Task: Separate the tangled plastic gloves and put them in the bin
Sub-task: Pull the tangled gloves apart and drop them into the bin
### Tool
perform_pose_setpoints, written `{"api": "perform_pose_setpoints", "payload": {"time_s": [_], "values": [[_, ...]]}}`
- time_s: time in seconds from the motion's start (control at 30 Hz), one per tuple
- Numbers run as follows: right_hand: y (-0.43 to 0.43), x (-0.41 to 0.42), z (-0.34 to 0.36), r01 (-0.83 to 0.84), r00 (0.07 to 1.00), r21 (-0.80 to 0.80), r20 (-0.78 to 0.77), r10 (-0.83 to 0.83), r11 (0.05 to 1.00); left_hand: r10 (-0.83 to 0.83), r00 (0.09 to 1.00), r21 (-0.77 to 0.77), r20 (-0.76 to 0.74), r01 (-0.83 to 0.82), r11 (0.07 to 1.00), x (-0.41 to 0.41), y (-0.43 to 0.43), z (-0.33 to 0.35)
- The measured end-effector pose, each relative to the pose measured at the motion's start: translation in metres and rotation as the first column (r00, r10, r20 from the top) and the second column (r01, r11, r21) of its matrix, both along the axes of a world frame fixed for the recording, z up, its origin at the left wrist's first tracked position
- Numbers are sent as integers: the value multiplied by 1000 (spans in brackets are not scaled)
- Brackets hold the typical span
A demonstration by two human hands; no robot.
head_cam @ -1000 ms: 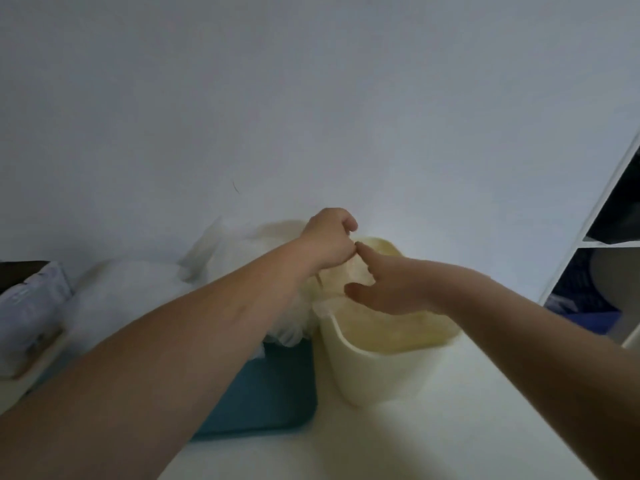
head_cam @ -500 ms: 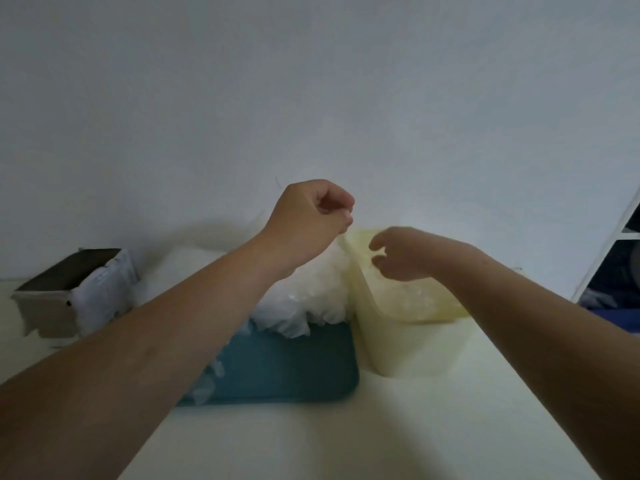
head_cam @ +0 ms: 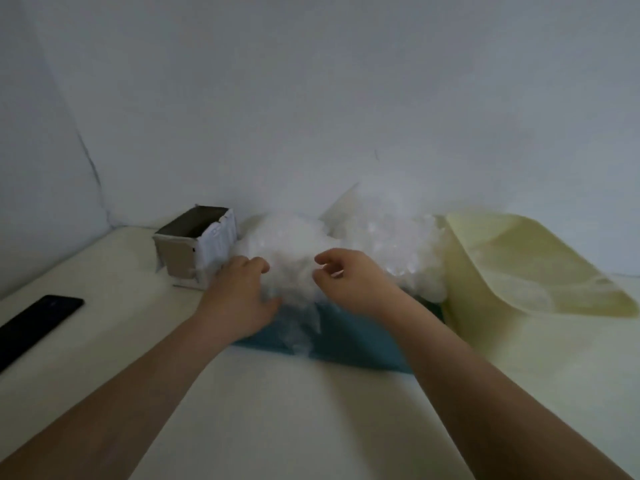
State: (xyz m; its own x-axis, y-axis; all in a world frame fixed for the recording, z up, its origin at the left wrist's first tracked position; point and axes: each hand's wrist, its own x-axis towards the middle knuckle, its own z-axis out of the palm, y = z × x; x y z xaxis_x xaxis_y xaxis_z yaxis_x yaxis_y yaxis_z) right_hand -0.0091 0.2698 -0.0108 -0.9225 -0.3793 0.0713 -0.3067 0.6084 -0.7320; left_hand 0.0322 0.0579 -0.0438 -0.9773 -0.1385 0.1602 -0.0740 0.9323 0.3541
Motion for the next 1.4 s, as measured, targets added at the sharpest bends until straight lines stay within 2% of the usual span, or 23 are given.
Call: {"api": "perform_pose_setpoints", "payload": {"time_s": [0.07, 0.17, 0.23, 0.3, 0.37, 0.53, 0.6, 0.67, 0.7, 0.77, 0.83, 0.9, 0.93, 0.97, 1.0, 1.07, 1.13, 1.2, 1.23, 1.3, 1.4], "values": [[-3, -7, -15, 39, 999, -36, 30, -38, 999, -36, 999, 89, 33, 33, 996, -1, -7, -20], [-1, -11, -24, 88, 996, -83, 26, -86, 993, -70, 997, 245, -27, 75, 967, -2, -6, -32], [0, -11, -22, 113, 991, -150, -54, -122, 982, -119, 988, 264, -95, 141, 954, -4, -8, -29], [2, -7, -16, 118, 968, -280, -183, -174, 953, -168, 965, 210, -202, 210, 955, -4, -6, -12], [3, -2, -2, 87, 957, -396, -220, -187, 914, -211, 921, 220, -327, 291, 931, -2, -1, 10], [12, -7, 24, 19, 999, -435, 43, 0, 900, -238, 789, 366, -566, 500, 785, -5, 15, 47], [16, -12, 26, 0, 986, -519, 142, 86, 854, -288, 764, 413, -577, 578, 704, -11, 18, 49], [18, -14, 26, 22, 981, -589, 170, 97, 808, -276, 767, 464, -579, 588, 662, -15, 19, 49], [19, -16, 24, 54, 982, -598, 178, 67, 800, -224, 787, 520, -575, 563, 643, -17, 19, 49], [20, -19, 20, 119, 980, -599, 197, 2, 792, 8, 854, 701, -521, 422, 575, -18, 19, 49], [20, -19, 19, 158, 976, -596, 213, -35, 787, 171, 924, 846, -341, 222, 484, -20, 18, 47], [20, -17, 21, 131, 985, -545, 166, -47, 828, 14, 992, 930, -124, 111, 350, -21, 13, 44], [19, -15, 22, 101, 991, -514, 130, -39, 852, -110, 993, 955, -38, 68, 289, -20, 12, 43], [18, -13, 24, 73, 995, -490, 94, -31, 869, -214, 977, 960, 6, 54, 275, -19, 13, 41], [17, -11, 25, 59, 997, -480, 64, -33, 875, -274, 962, 949, 11, 77, 307, -17, 14, 40], [15, -10, 25, 100, 995, -514, 56, -83, 852, -269, 963, 912, -19, 127, 389, -12, 17, 39], [15, -12, 24, 196, 977, -612, 190, -97, 766, -221, 974, 922, -57, 137, 363, -10, 18, 39], [17, -13, 25, 220, 929, -640, 367, 41, 736, -185, 976, 944, -113, 164, 287, -9, 19, 39], [17, -13, 23, 191, 903, -641, 411, 123, 743, -169, 976, 941, -137, 181, 286, -8, 20, 40], [13, -12, 17, 145, 896, -657, 404, 183, 740, -156, 975, 910, -158, 205, 361, -7, 24, 39], [8, -15, 10, 238, 948, -631, 316, -35, 738, -57, 977, 844, -205, 206, 496, -11, 21, 34]]}}
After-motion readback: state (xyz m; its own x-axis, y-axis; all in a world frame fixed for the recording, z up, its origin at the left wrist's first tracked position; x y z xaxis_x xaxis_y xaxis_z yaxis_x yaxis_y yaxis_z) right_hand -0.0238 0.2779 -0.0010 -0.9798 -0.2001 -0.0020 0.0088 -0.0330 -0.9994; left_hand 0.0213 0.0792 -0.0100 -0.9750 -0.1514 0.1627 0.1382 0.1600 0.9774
